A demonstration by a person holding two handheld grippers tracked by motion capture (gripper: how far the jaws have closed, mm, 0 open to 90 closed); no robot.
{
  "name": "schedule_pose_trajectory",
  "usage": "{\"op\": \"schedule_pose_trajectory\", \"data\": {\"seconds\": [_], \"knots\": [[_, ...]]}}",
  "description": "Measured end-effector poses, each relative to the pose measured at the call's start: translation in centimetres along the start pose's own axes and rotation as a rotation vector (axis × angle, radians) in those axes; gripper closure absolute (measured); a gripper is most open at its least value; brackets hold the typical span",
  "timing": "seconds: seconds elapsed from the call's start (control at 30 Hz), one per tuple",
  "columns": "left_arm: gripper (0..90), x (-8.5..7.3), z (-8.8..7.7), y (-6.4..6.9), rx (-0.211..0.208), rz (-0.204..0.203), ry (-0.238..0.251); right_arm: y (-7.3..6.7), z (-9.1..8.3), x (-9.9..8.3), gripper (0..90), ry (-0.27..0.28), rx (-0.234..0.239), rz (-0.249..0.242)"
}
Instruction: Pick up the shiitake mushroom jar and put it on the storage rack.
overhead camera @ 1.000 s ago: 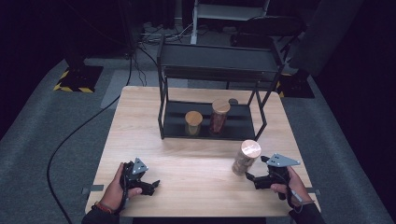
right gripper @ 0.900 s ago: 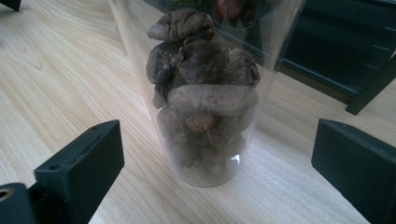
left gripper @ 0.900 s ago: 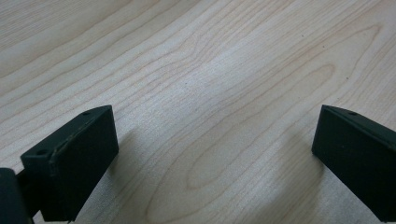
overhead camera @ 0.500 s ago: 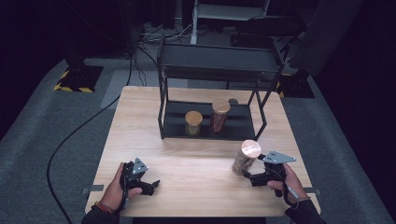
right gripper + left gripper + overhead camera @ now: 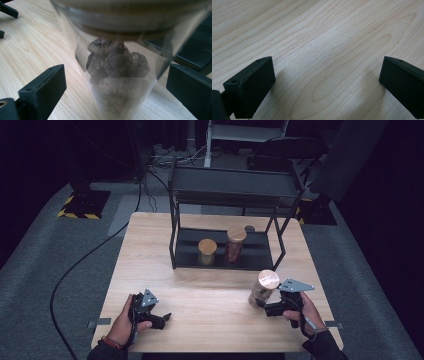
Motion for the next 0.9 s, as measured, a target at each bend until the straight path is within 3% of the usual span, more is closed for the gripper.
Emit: {"op": "schedule_pose_trajectory", "data": {"seconds": [0.47,0.6,0.73,0.9], "knots": [[0.2,0.0,0.0,0.0,0.000,0.000,0.000,0.2,0.1,1.2,3.0,0.033,0.014,0.001],[0.2,0.0,0.0,0.0,0.000,0.000,0.000,0.3,0.1,1.4,7.1,0.040,0.019,0.005],[0.2,0.0,0.0,0.0,0.000,0.000,0.000,0.1,0.3,1.6,14.3,0.022,-0.004,-0.006],[0.2,0.0,0.0,0.0,0.000,0.000,0.000,0.3,0.6,1.6,22.5,0.009,-0.014,0.022]]}}
Point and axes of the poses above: each handheld gripper's, and its own axes: z roughly forward along the jaws, x roughly out of its top, y roughly to its right, the point moved 4 cm from there along z, roughly forward along the jaws, and after that the axes turned 12 degrees about -z, right-handed, at the moved point
